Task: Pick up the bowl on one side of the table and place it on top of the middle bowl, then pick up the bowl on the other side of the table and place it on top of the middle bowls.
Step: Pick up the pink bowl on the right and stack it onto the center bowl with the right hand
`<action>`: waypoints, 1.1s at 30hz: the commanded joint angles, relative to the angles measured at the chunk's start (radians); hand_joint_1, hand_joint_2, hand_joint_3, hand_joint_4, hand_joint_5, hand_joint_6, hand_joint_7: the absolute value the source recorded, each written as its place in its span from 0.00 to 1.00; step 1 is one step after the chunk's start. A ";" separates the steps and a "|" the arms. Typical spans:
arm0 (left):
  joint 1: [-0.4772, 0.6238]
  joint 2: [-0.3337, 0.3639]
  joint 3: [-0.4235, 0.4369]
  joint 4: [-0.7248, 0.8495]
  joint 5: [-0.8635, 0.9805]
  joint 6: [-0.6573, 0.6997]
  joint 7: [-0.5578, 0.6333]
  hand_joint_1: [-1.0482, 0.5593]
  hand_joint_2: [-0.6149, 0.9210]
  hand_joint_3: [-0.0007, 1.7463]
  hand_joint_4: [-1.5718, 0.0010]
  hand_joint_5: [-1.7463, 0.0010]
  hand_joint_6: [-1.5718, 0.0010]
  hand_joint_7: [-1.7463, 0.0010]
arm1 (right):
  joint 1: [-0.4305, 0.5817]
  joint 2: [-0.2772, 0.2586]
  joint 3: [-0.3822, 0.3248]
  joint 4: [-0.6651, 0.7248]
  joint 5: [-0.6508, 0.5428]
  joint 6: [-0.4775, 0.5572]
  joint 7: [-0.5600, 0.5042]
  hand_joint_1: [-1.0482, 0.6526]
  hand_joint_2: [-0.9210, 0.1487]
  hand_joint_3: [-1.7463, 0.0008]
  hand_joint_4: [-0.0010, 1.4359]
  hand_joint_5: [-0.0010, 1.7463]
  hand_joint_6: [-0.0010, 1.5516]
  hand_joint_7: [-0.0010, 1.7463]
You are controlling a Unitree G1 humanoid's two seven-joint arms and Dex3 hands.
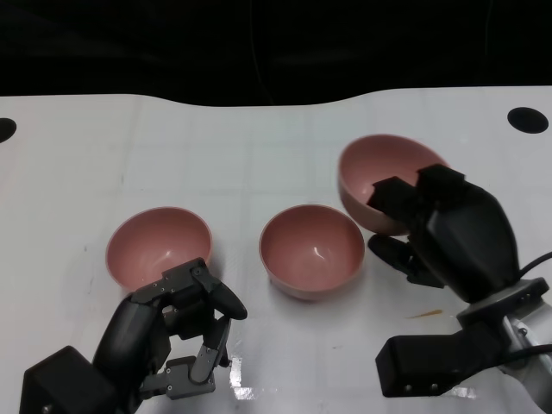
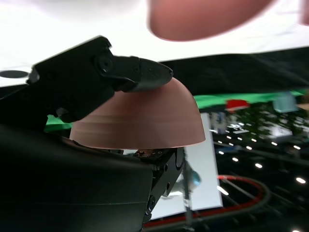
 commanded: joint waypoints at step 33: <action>0.020 -0.003 -0.007 -0.020 0.010 0.011 0.014 0.51 0.75 0.64 0.49 0.03 0.49 0.23 | -0.163 0.083 0.209 0.263 -0.070 0.035 0.260 0.36 0.03 0.82 0.50 0.22 0.49 0.07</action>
